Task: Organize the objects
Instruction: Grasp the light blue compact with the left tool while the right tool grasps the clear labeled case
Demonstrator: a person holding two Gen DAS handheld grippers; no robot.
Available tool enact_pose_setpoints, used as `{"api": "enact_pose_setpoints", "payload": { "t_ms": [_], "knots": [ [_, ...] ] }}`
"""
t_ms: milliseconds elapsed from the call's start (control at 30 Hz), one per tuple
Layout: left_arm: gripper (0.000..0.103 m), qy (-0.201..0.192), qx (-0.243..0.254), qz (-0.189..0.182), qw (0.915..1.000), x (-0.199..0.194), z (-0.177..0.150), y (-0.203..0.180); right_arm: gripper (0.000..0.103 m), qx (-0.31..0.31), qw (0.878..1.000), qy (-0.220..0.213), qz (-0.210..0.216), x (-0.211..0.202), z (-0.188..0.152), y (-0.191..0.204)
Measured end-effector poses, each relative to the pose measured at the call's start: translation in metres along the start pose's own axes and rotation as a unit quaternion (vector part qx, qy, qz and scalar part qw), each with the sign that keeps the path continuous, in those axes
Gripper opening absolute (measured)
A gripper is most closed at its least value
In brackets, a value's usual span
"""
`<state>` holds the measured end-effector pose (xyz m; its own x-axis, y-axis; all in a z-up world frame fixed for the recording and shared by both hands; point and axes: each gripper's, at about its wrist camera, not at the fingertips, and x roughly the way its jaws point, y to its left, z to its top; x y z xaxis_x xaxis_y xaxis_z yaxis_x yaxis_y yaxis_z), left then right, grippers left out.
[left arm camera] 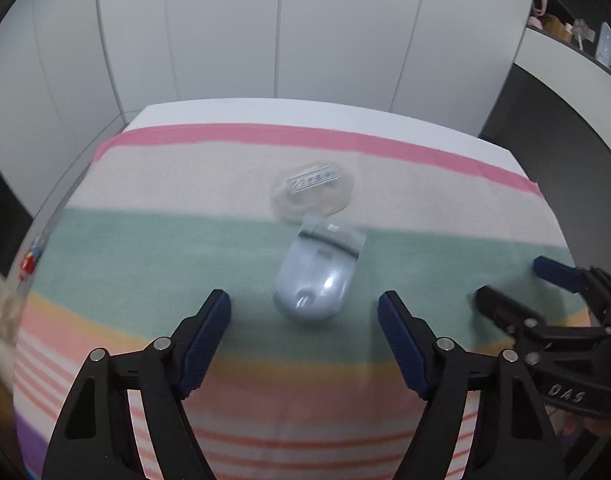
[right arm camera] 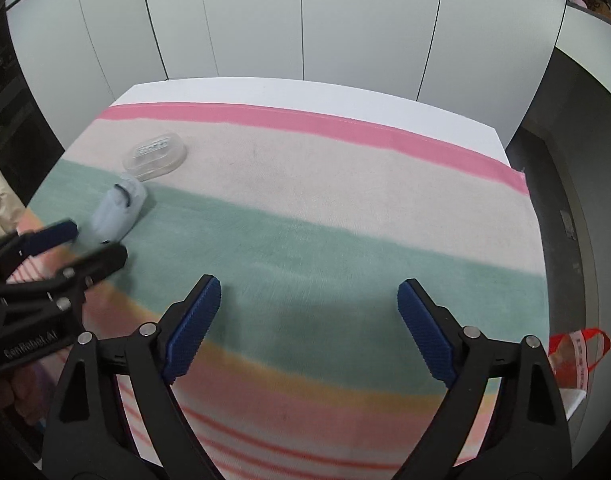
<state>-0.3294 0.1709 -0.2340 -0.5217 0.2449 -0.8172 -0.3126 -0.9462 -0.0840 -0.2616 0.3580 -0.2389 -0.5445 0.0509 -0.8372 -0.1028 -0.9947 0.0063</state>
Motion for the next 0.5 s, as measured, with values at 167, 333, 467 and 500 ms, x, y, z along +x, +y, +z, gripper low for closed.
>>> {"api": "enact_pose_setpoints", "payload": {
  "t_ms": [167,333,467,500],
  "knots": [
    [0.036,-0.005,0.024,-0.004,0.9997,0.003,0.010,0.000,0.093,-0.006,1.000,-0.007,0.007,0.015,0.012,0.009],
    [0.036,-0.009,0.007,0.013,0.9999,-0.003,0.005,0.026,0.093,-0.031,0.999,-0.020,0.014,0.028,0.027,0.034],
    [0.036,-0.008,-0.016,0.039,0.9991,-0.004,0.006,0.053,0.093,-0.052,0.998,-0.018,0.027,0.037,0.039,0.064],
    [0.036,-0.006,-0.018,0.042,0.9990,-0.004,0.007,0.057,0.093,-0.057,0.998,-0.018,0.030,0.039,0.041,0.070]
  ]
}}
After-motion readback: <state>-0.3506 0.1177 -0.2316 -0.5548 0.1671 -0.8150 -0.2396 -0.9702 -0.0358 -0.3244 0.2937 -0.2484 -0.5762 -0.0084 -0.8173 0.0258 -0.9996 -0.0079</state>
